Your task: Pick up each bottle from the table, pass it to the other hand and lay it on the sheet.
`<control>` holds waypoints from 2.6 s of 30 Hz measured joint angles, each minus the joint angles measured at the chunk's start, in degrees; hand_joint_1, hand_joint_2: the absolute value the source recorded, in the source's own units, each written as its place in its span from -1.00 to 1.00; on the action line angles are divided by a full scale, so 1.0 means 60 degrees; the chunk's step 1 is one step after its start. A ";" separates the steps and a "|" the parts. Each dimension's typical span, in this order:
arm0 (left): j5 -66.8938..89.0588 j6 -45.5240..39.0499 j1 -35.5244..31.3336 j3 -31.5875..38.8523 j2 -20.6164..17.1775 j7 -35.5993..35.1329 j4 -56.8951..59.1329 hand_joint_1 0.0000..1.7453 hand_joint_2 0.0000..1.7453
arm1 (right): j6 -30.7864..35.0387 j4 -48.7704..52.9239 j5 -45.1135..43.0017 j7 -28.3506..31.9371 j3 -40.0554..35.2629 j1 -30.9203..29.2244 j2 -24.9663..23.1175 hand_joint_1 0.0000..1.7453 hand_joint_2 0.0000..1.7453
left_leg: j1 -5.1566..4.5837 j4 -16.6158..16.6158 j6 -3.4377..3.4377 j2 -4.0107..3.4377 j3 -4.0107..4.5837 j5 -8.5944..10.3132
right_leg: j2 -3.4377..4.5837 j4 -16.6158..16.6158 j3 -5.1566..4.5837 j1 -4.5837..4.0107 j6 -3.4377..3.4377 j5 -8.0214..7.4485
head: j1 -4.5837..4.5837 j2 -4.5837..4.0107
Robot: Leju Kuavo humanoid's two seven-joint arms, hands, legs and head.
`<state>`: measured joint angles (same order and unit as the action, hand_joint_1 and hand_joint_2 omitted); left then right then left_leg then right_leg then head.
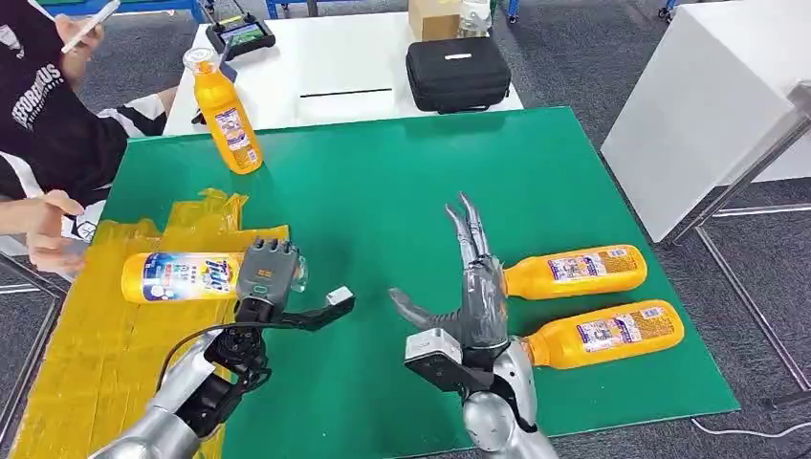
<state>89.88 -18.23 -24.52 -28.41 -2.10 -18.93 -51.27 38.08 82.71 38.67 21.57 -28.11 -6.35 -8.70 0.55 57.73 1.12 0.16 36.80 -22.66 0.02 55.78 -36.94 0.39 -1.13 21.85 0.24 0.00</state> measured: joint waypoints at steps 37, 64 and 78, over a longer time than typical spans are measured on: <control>-0.6610 -0.0255 0.1501 0.3821 0.1647 0.5760 -0.2480 -1.00 1.00 | -0.0165 -0.0572 -0.0160 -0.0066 -0.0007 -0.0069 0.0000 -1.00 1.00 | -0.0007 0.0000 0.0002 0.0004 0.0009 -0.0003 | -0.0003 -0.0002 0.0000 0.0003 -0.0001 0.0001 | 0.0000 0.0000; -1.0513 0.1089 0.3067 0.3566 0.1760 0.7490 -0.6365 -1.00 1.00 | -0.2380 0.1038 0.7387 -0.3621 0.2219 0.0803 0.1676 -1.00 1.00 | -0.0016 0.0001 0.0013 0.0008 0.0004 -0.0006 | -0.0010 -0.0006 0.0005 0.0009 -0.0006 0.0001 | 0.0000 0.0000; -1.0695 0.1442 0.3066 0.3541 0.1723 0.7355 -0.6193 -1.00 1.00 | -0.4754 0.0207 0.6637 -0.2375 0.4623 0.0085 0.3475 -1.00 1.00 | -0.0047 0.0002 0.0046 0.0007 0.0007 -0.0002 | -0.0009 -0.0006 0.0003 0.0037 -0.0023 -0.0011 | 0.0004 0.0000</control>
<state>25.70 -9.57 -6.12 -7.17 8.24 25.20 -88.43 9.55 83.95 78.49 7.32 -0.37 -5.84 12.15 0.26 57.75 1.39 0.20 36.84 -22.67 -0.03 55.75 -36.93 0.62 -1.27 21.79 0.26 0.00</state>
